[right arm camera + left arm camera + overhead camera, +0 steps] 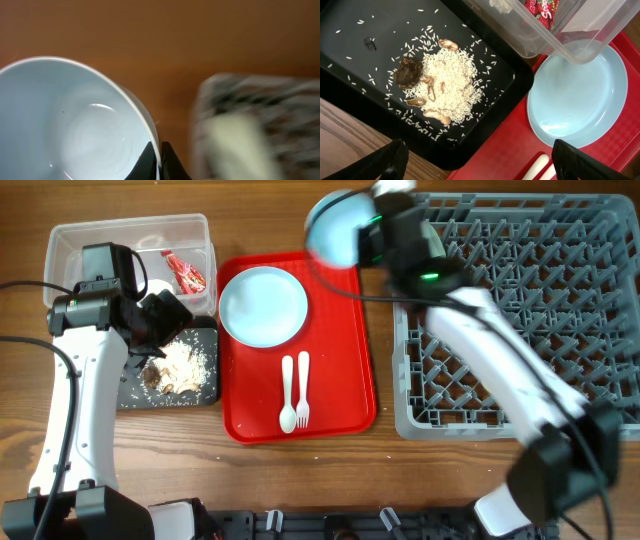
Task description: Sort waste into correct bins and load items into the dishwasher rack
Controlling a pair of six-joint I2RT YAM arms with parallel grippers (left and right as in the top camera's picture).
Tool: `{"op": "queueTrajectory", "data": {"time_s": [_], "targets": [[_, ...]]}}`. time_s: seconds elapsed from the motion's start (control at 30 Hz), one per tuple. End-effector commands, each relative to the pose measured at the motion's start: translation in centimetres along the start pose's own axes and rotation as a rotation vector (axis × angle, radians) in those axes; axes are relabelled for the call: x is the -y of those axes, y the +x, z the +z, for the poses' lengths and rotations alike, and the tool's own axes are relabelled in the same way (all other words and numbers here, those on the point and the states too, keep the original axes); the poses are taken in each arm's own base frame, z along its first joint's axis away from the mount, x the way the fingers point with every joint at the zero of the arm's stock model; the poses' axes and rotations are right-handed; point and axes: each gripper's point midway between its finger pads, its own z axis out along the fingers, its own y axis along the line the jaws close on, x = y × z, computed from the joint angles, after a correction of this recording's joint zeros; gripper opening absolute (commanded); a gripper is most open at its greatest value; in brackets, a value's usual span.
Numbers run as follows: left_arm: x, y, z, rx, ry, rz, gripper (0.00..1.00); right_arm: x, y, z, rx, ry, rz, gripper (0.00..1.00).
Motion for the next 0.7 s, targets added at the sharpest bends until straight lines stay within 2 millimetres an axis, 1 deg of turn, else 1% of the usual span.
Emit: {"op": "queueTrajectory", "data": {"time_s": [0.0,0.07,0.1,0.13,0.17,0.2,0.23,0.27,0.3,0.33,0.4,0.43,0.5,0.53,0.67], "targets": [[0.2,-0.1,-0.3,0.009,0.015,-0.016,0.93,9.3,-3.8,-2.3,0.053,0.232,-0.289,0.04],[0.2,-0.2,-0.3,0.012,0.018,-0.016,0.93,15.7,-4.0,-3.3,0.002,0.456,-0.365,0.04],[0.2,-0.2,-0.3,0.012,0.018,-0.016,0.93,19.8,-3.8,-4.4,-0.052,0.64,-0.395,0.04],[0.3,-0.3,-0.3,0.013,0.019,-0.016,0.93,23.0,-3.5,-5.1,-0.096,0.791,-0.415,0.04],[0.3,-0.3,-0.3,0.016,0.021,-0.016,0.93,25.0,-3.1,-5.3,-0.128,0.884,-0.407,0.04],[0.3,-0.4,-0.3,0.018,0.022,-0.016,0.93,26.3,-2.1,-4.7,-0.174,0.945,-0.418,0.04],[0.3,-0.4,-0.3,0.018,0.022,-0.016,0.93,27.1,-1.1,-4.1,-0.214,1.002,-0.42,0.04],[0.3,-0.4,-0.3,0.018,0.022,-0.016,0.93,27.8,-0.3,-3.6,-0.24,1.059,-0.418,0.04],[0.3,-0.4,-0.3,0.018,0.022,-0.016,0.93,28.2,0.9,-2.5,-0.27,1.105,-0.423,0.04],[0.3,-0.4,-0.3,0.018,0.022,-0.016,0.93,28.2,1.7,-1.5,-0.288,1.099,-0.434,0.04],[0.3,-0.4,-0.3,0.018,0.022,-0.016,0.93,27.8,4.1,1.1,-0.329,1.083,-0.448,0.04],[0.3,-0.4,-0.3,0.018,0.022,-0.016,0.93,27.7,4.8,1.8,-0.336,1.079,-0.446,0.05],[0.3,-0.4,-0.3,0.018,0.022,-0.016,0.93,27.4,5.9,2.9,-0.344,1.068,-0.436,0.04],[0.3,-0.4,-0.3,0.018,0.022,-0.016,0.93,27.1,6.2,3.1,-0.341,1.065,-0.429,0.05],[0.3,-0.4,-0.3,0.018,0.022,-0.016,0.93,25.3,6.5,4.6,-0.325,0.982,-0.441,0.04]]}}
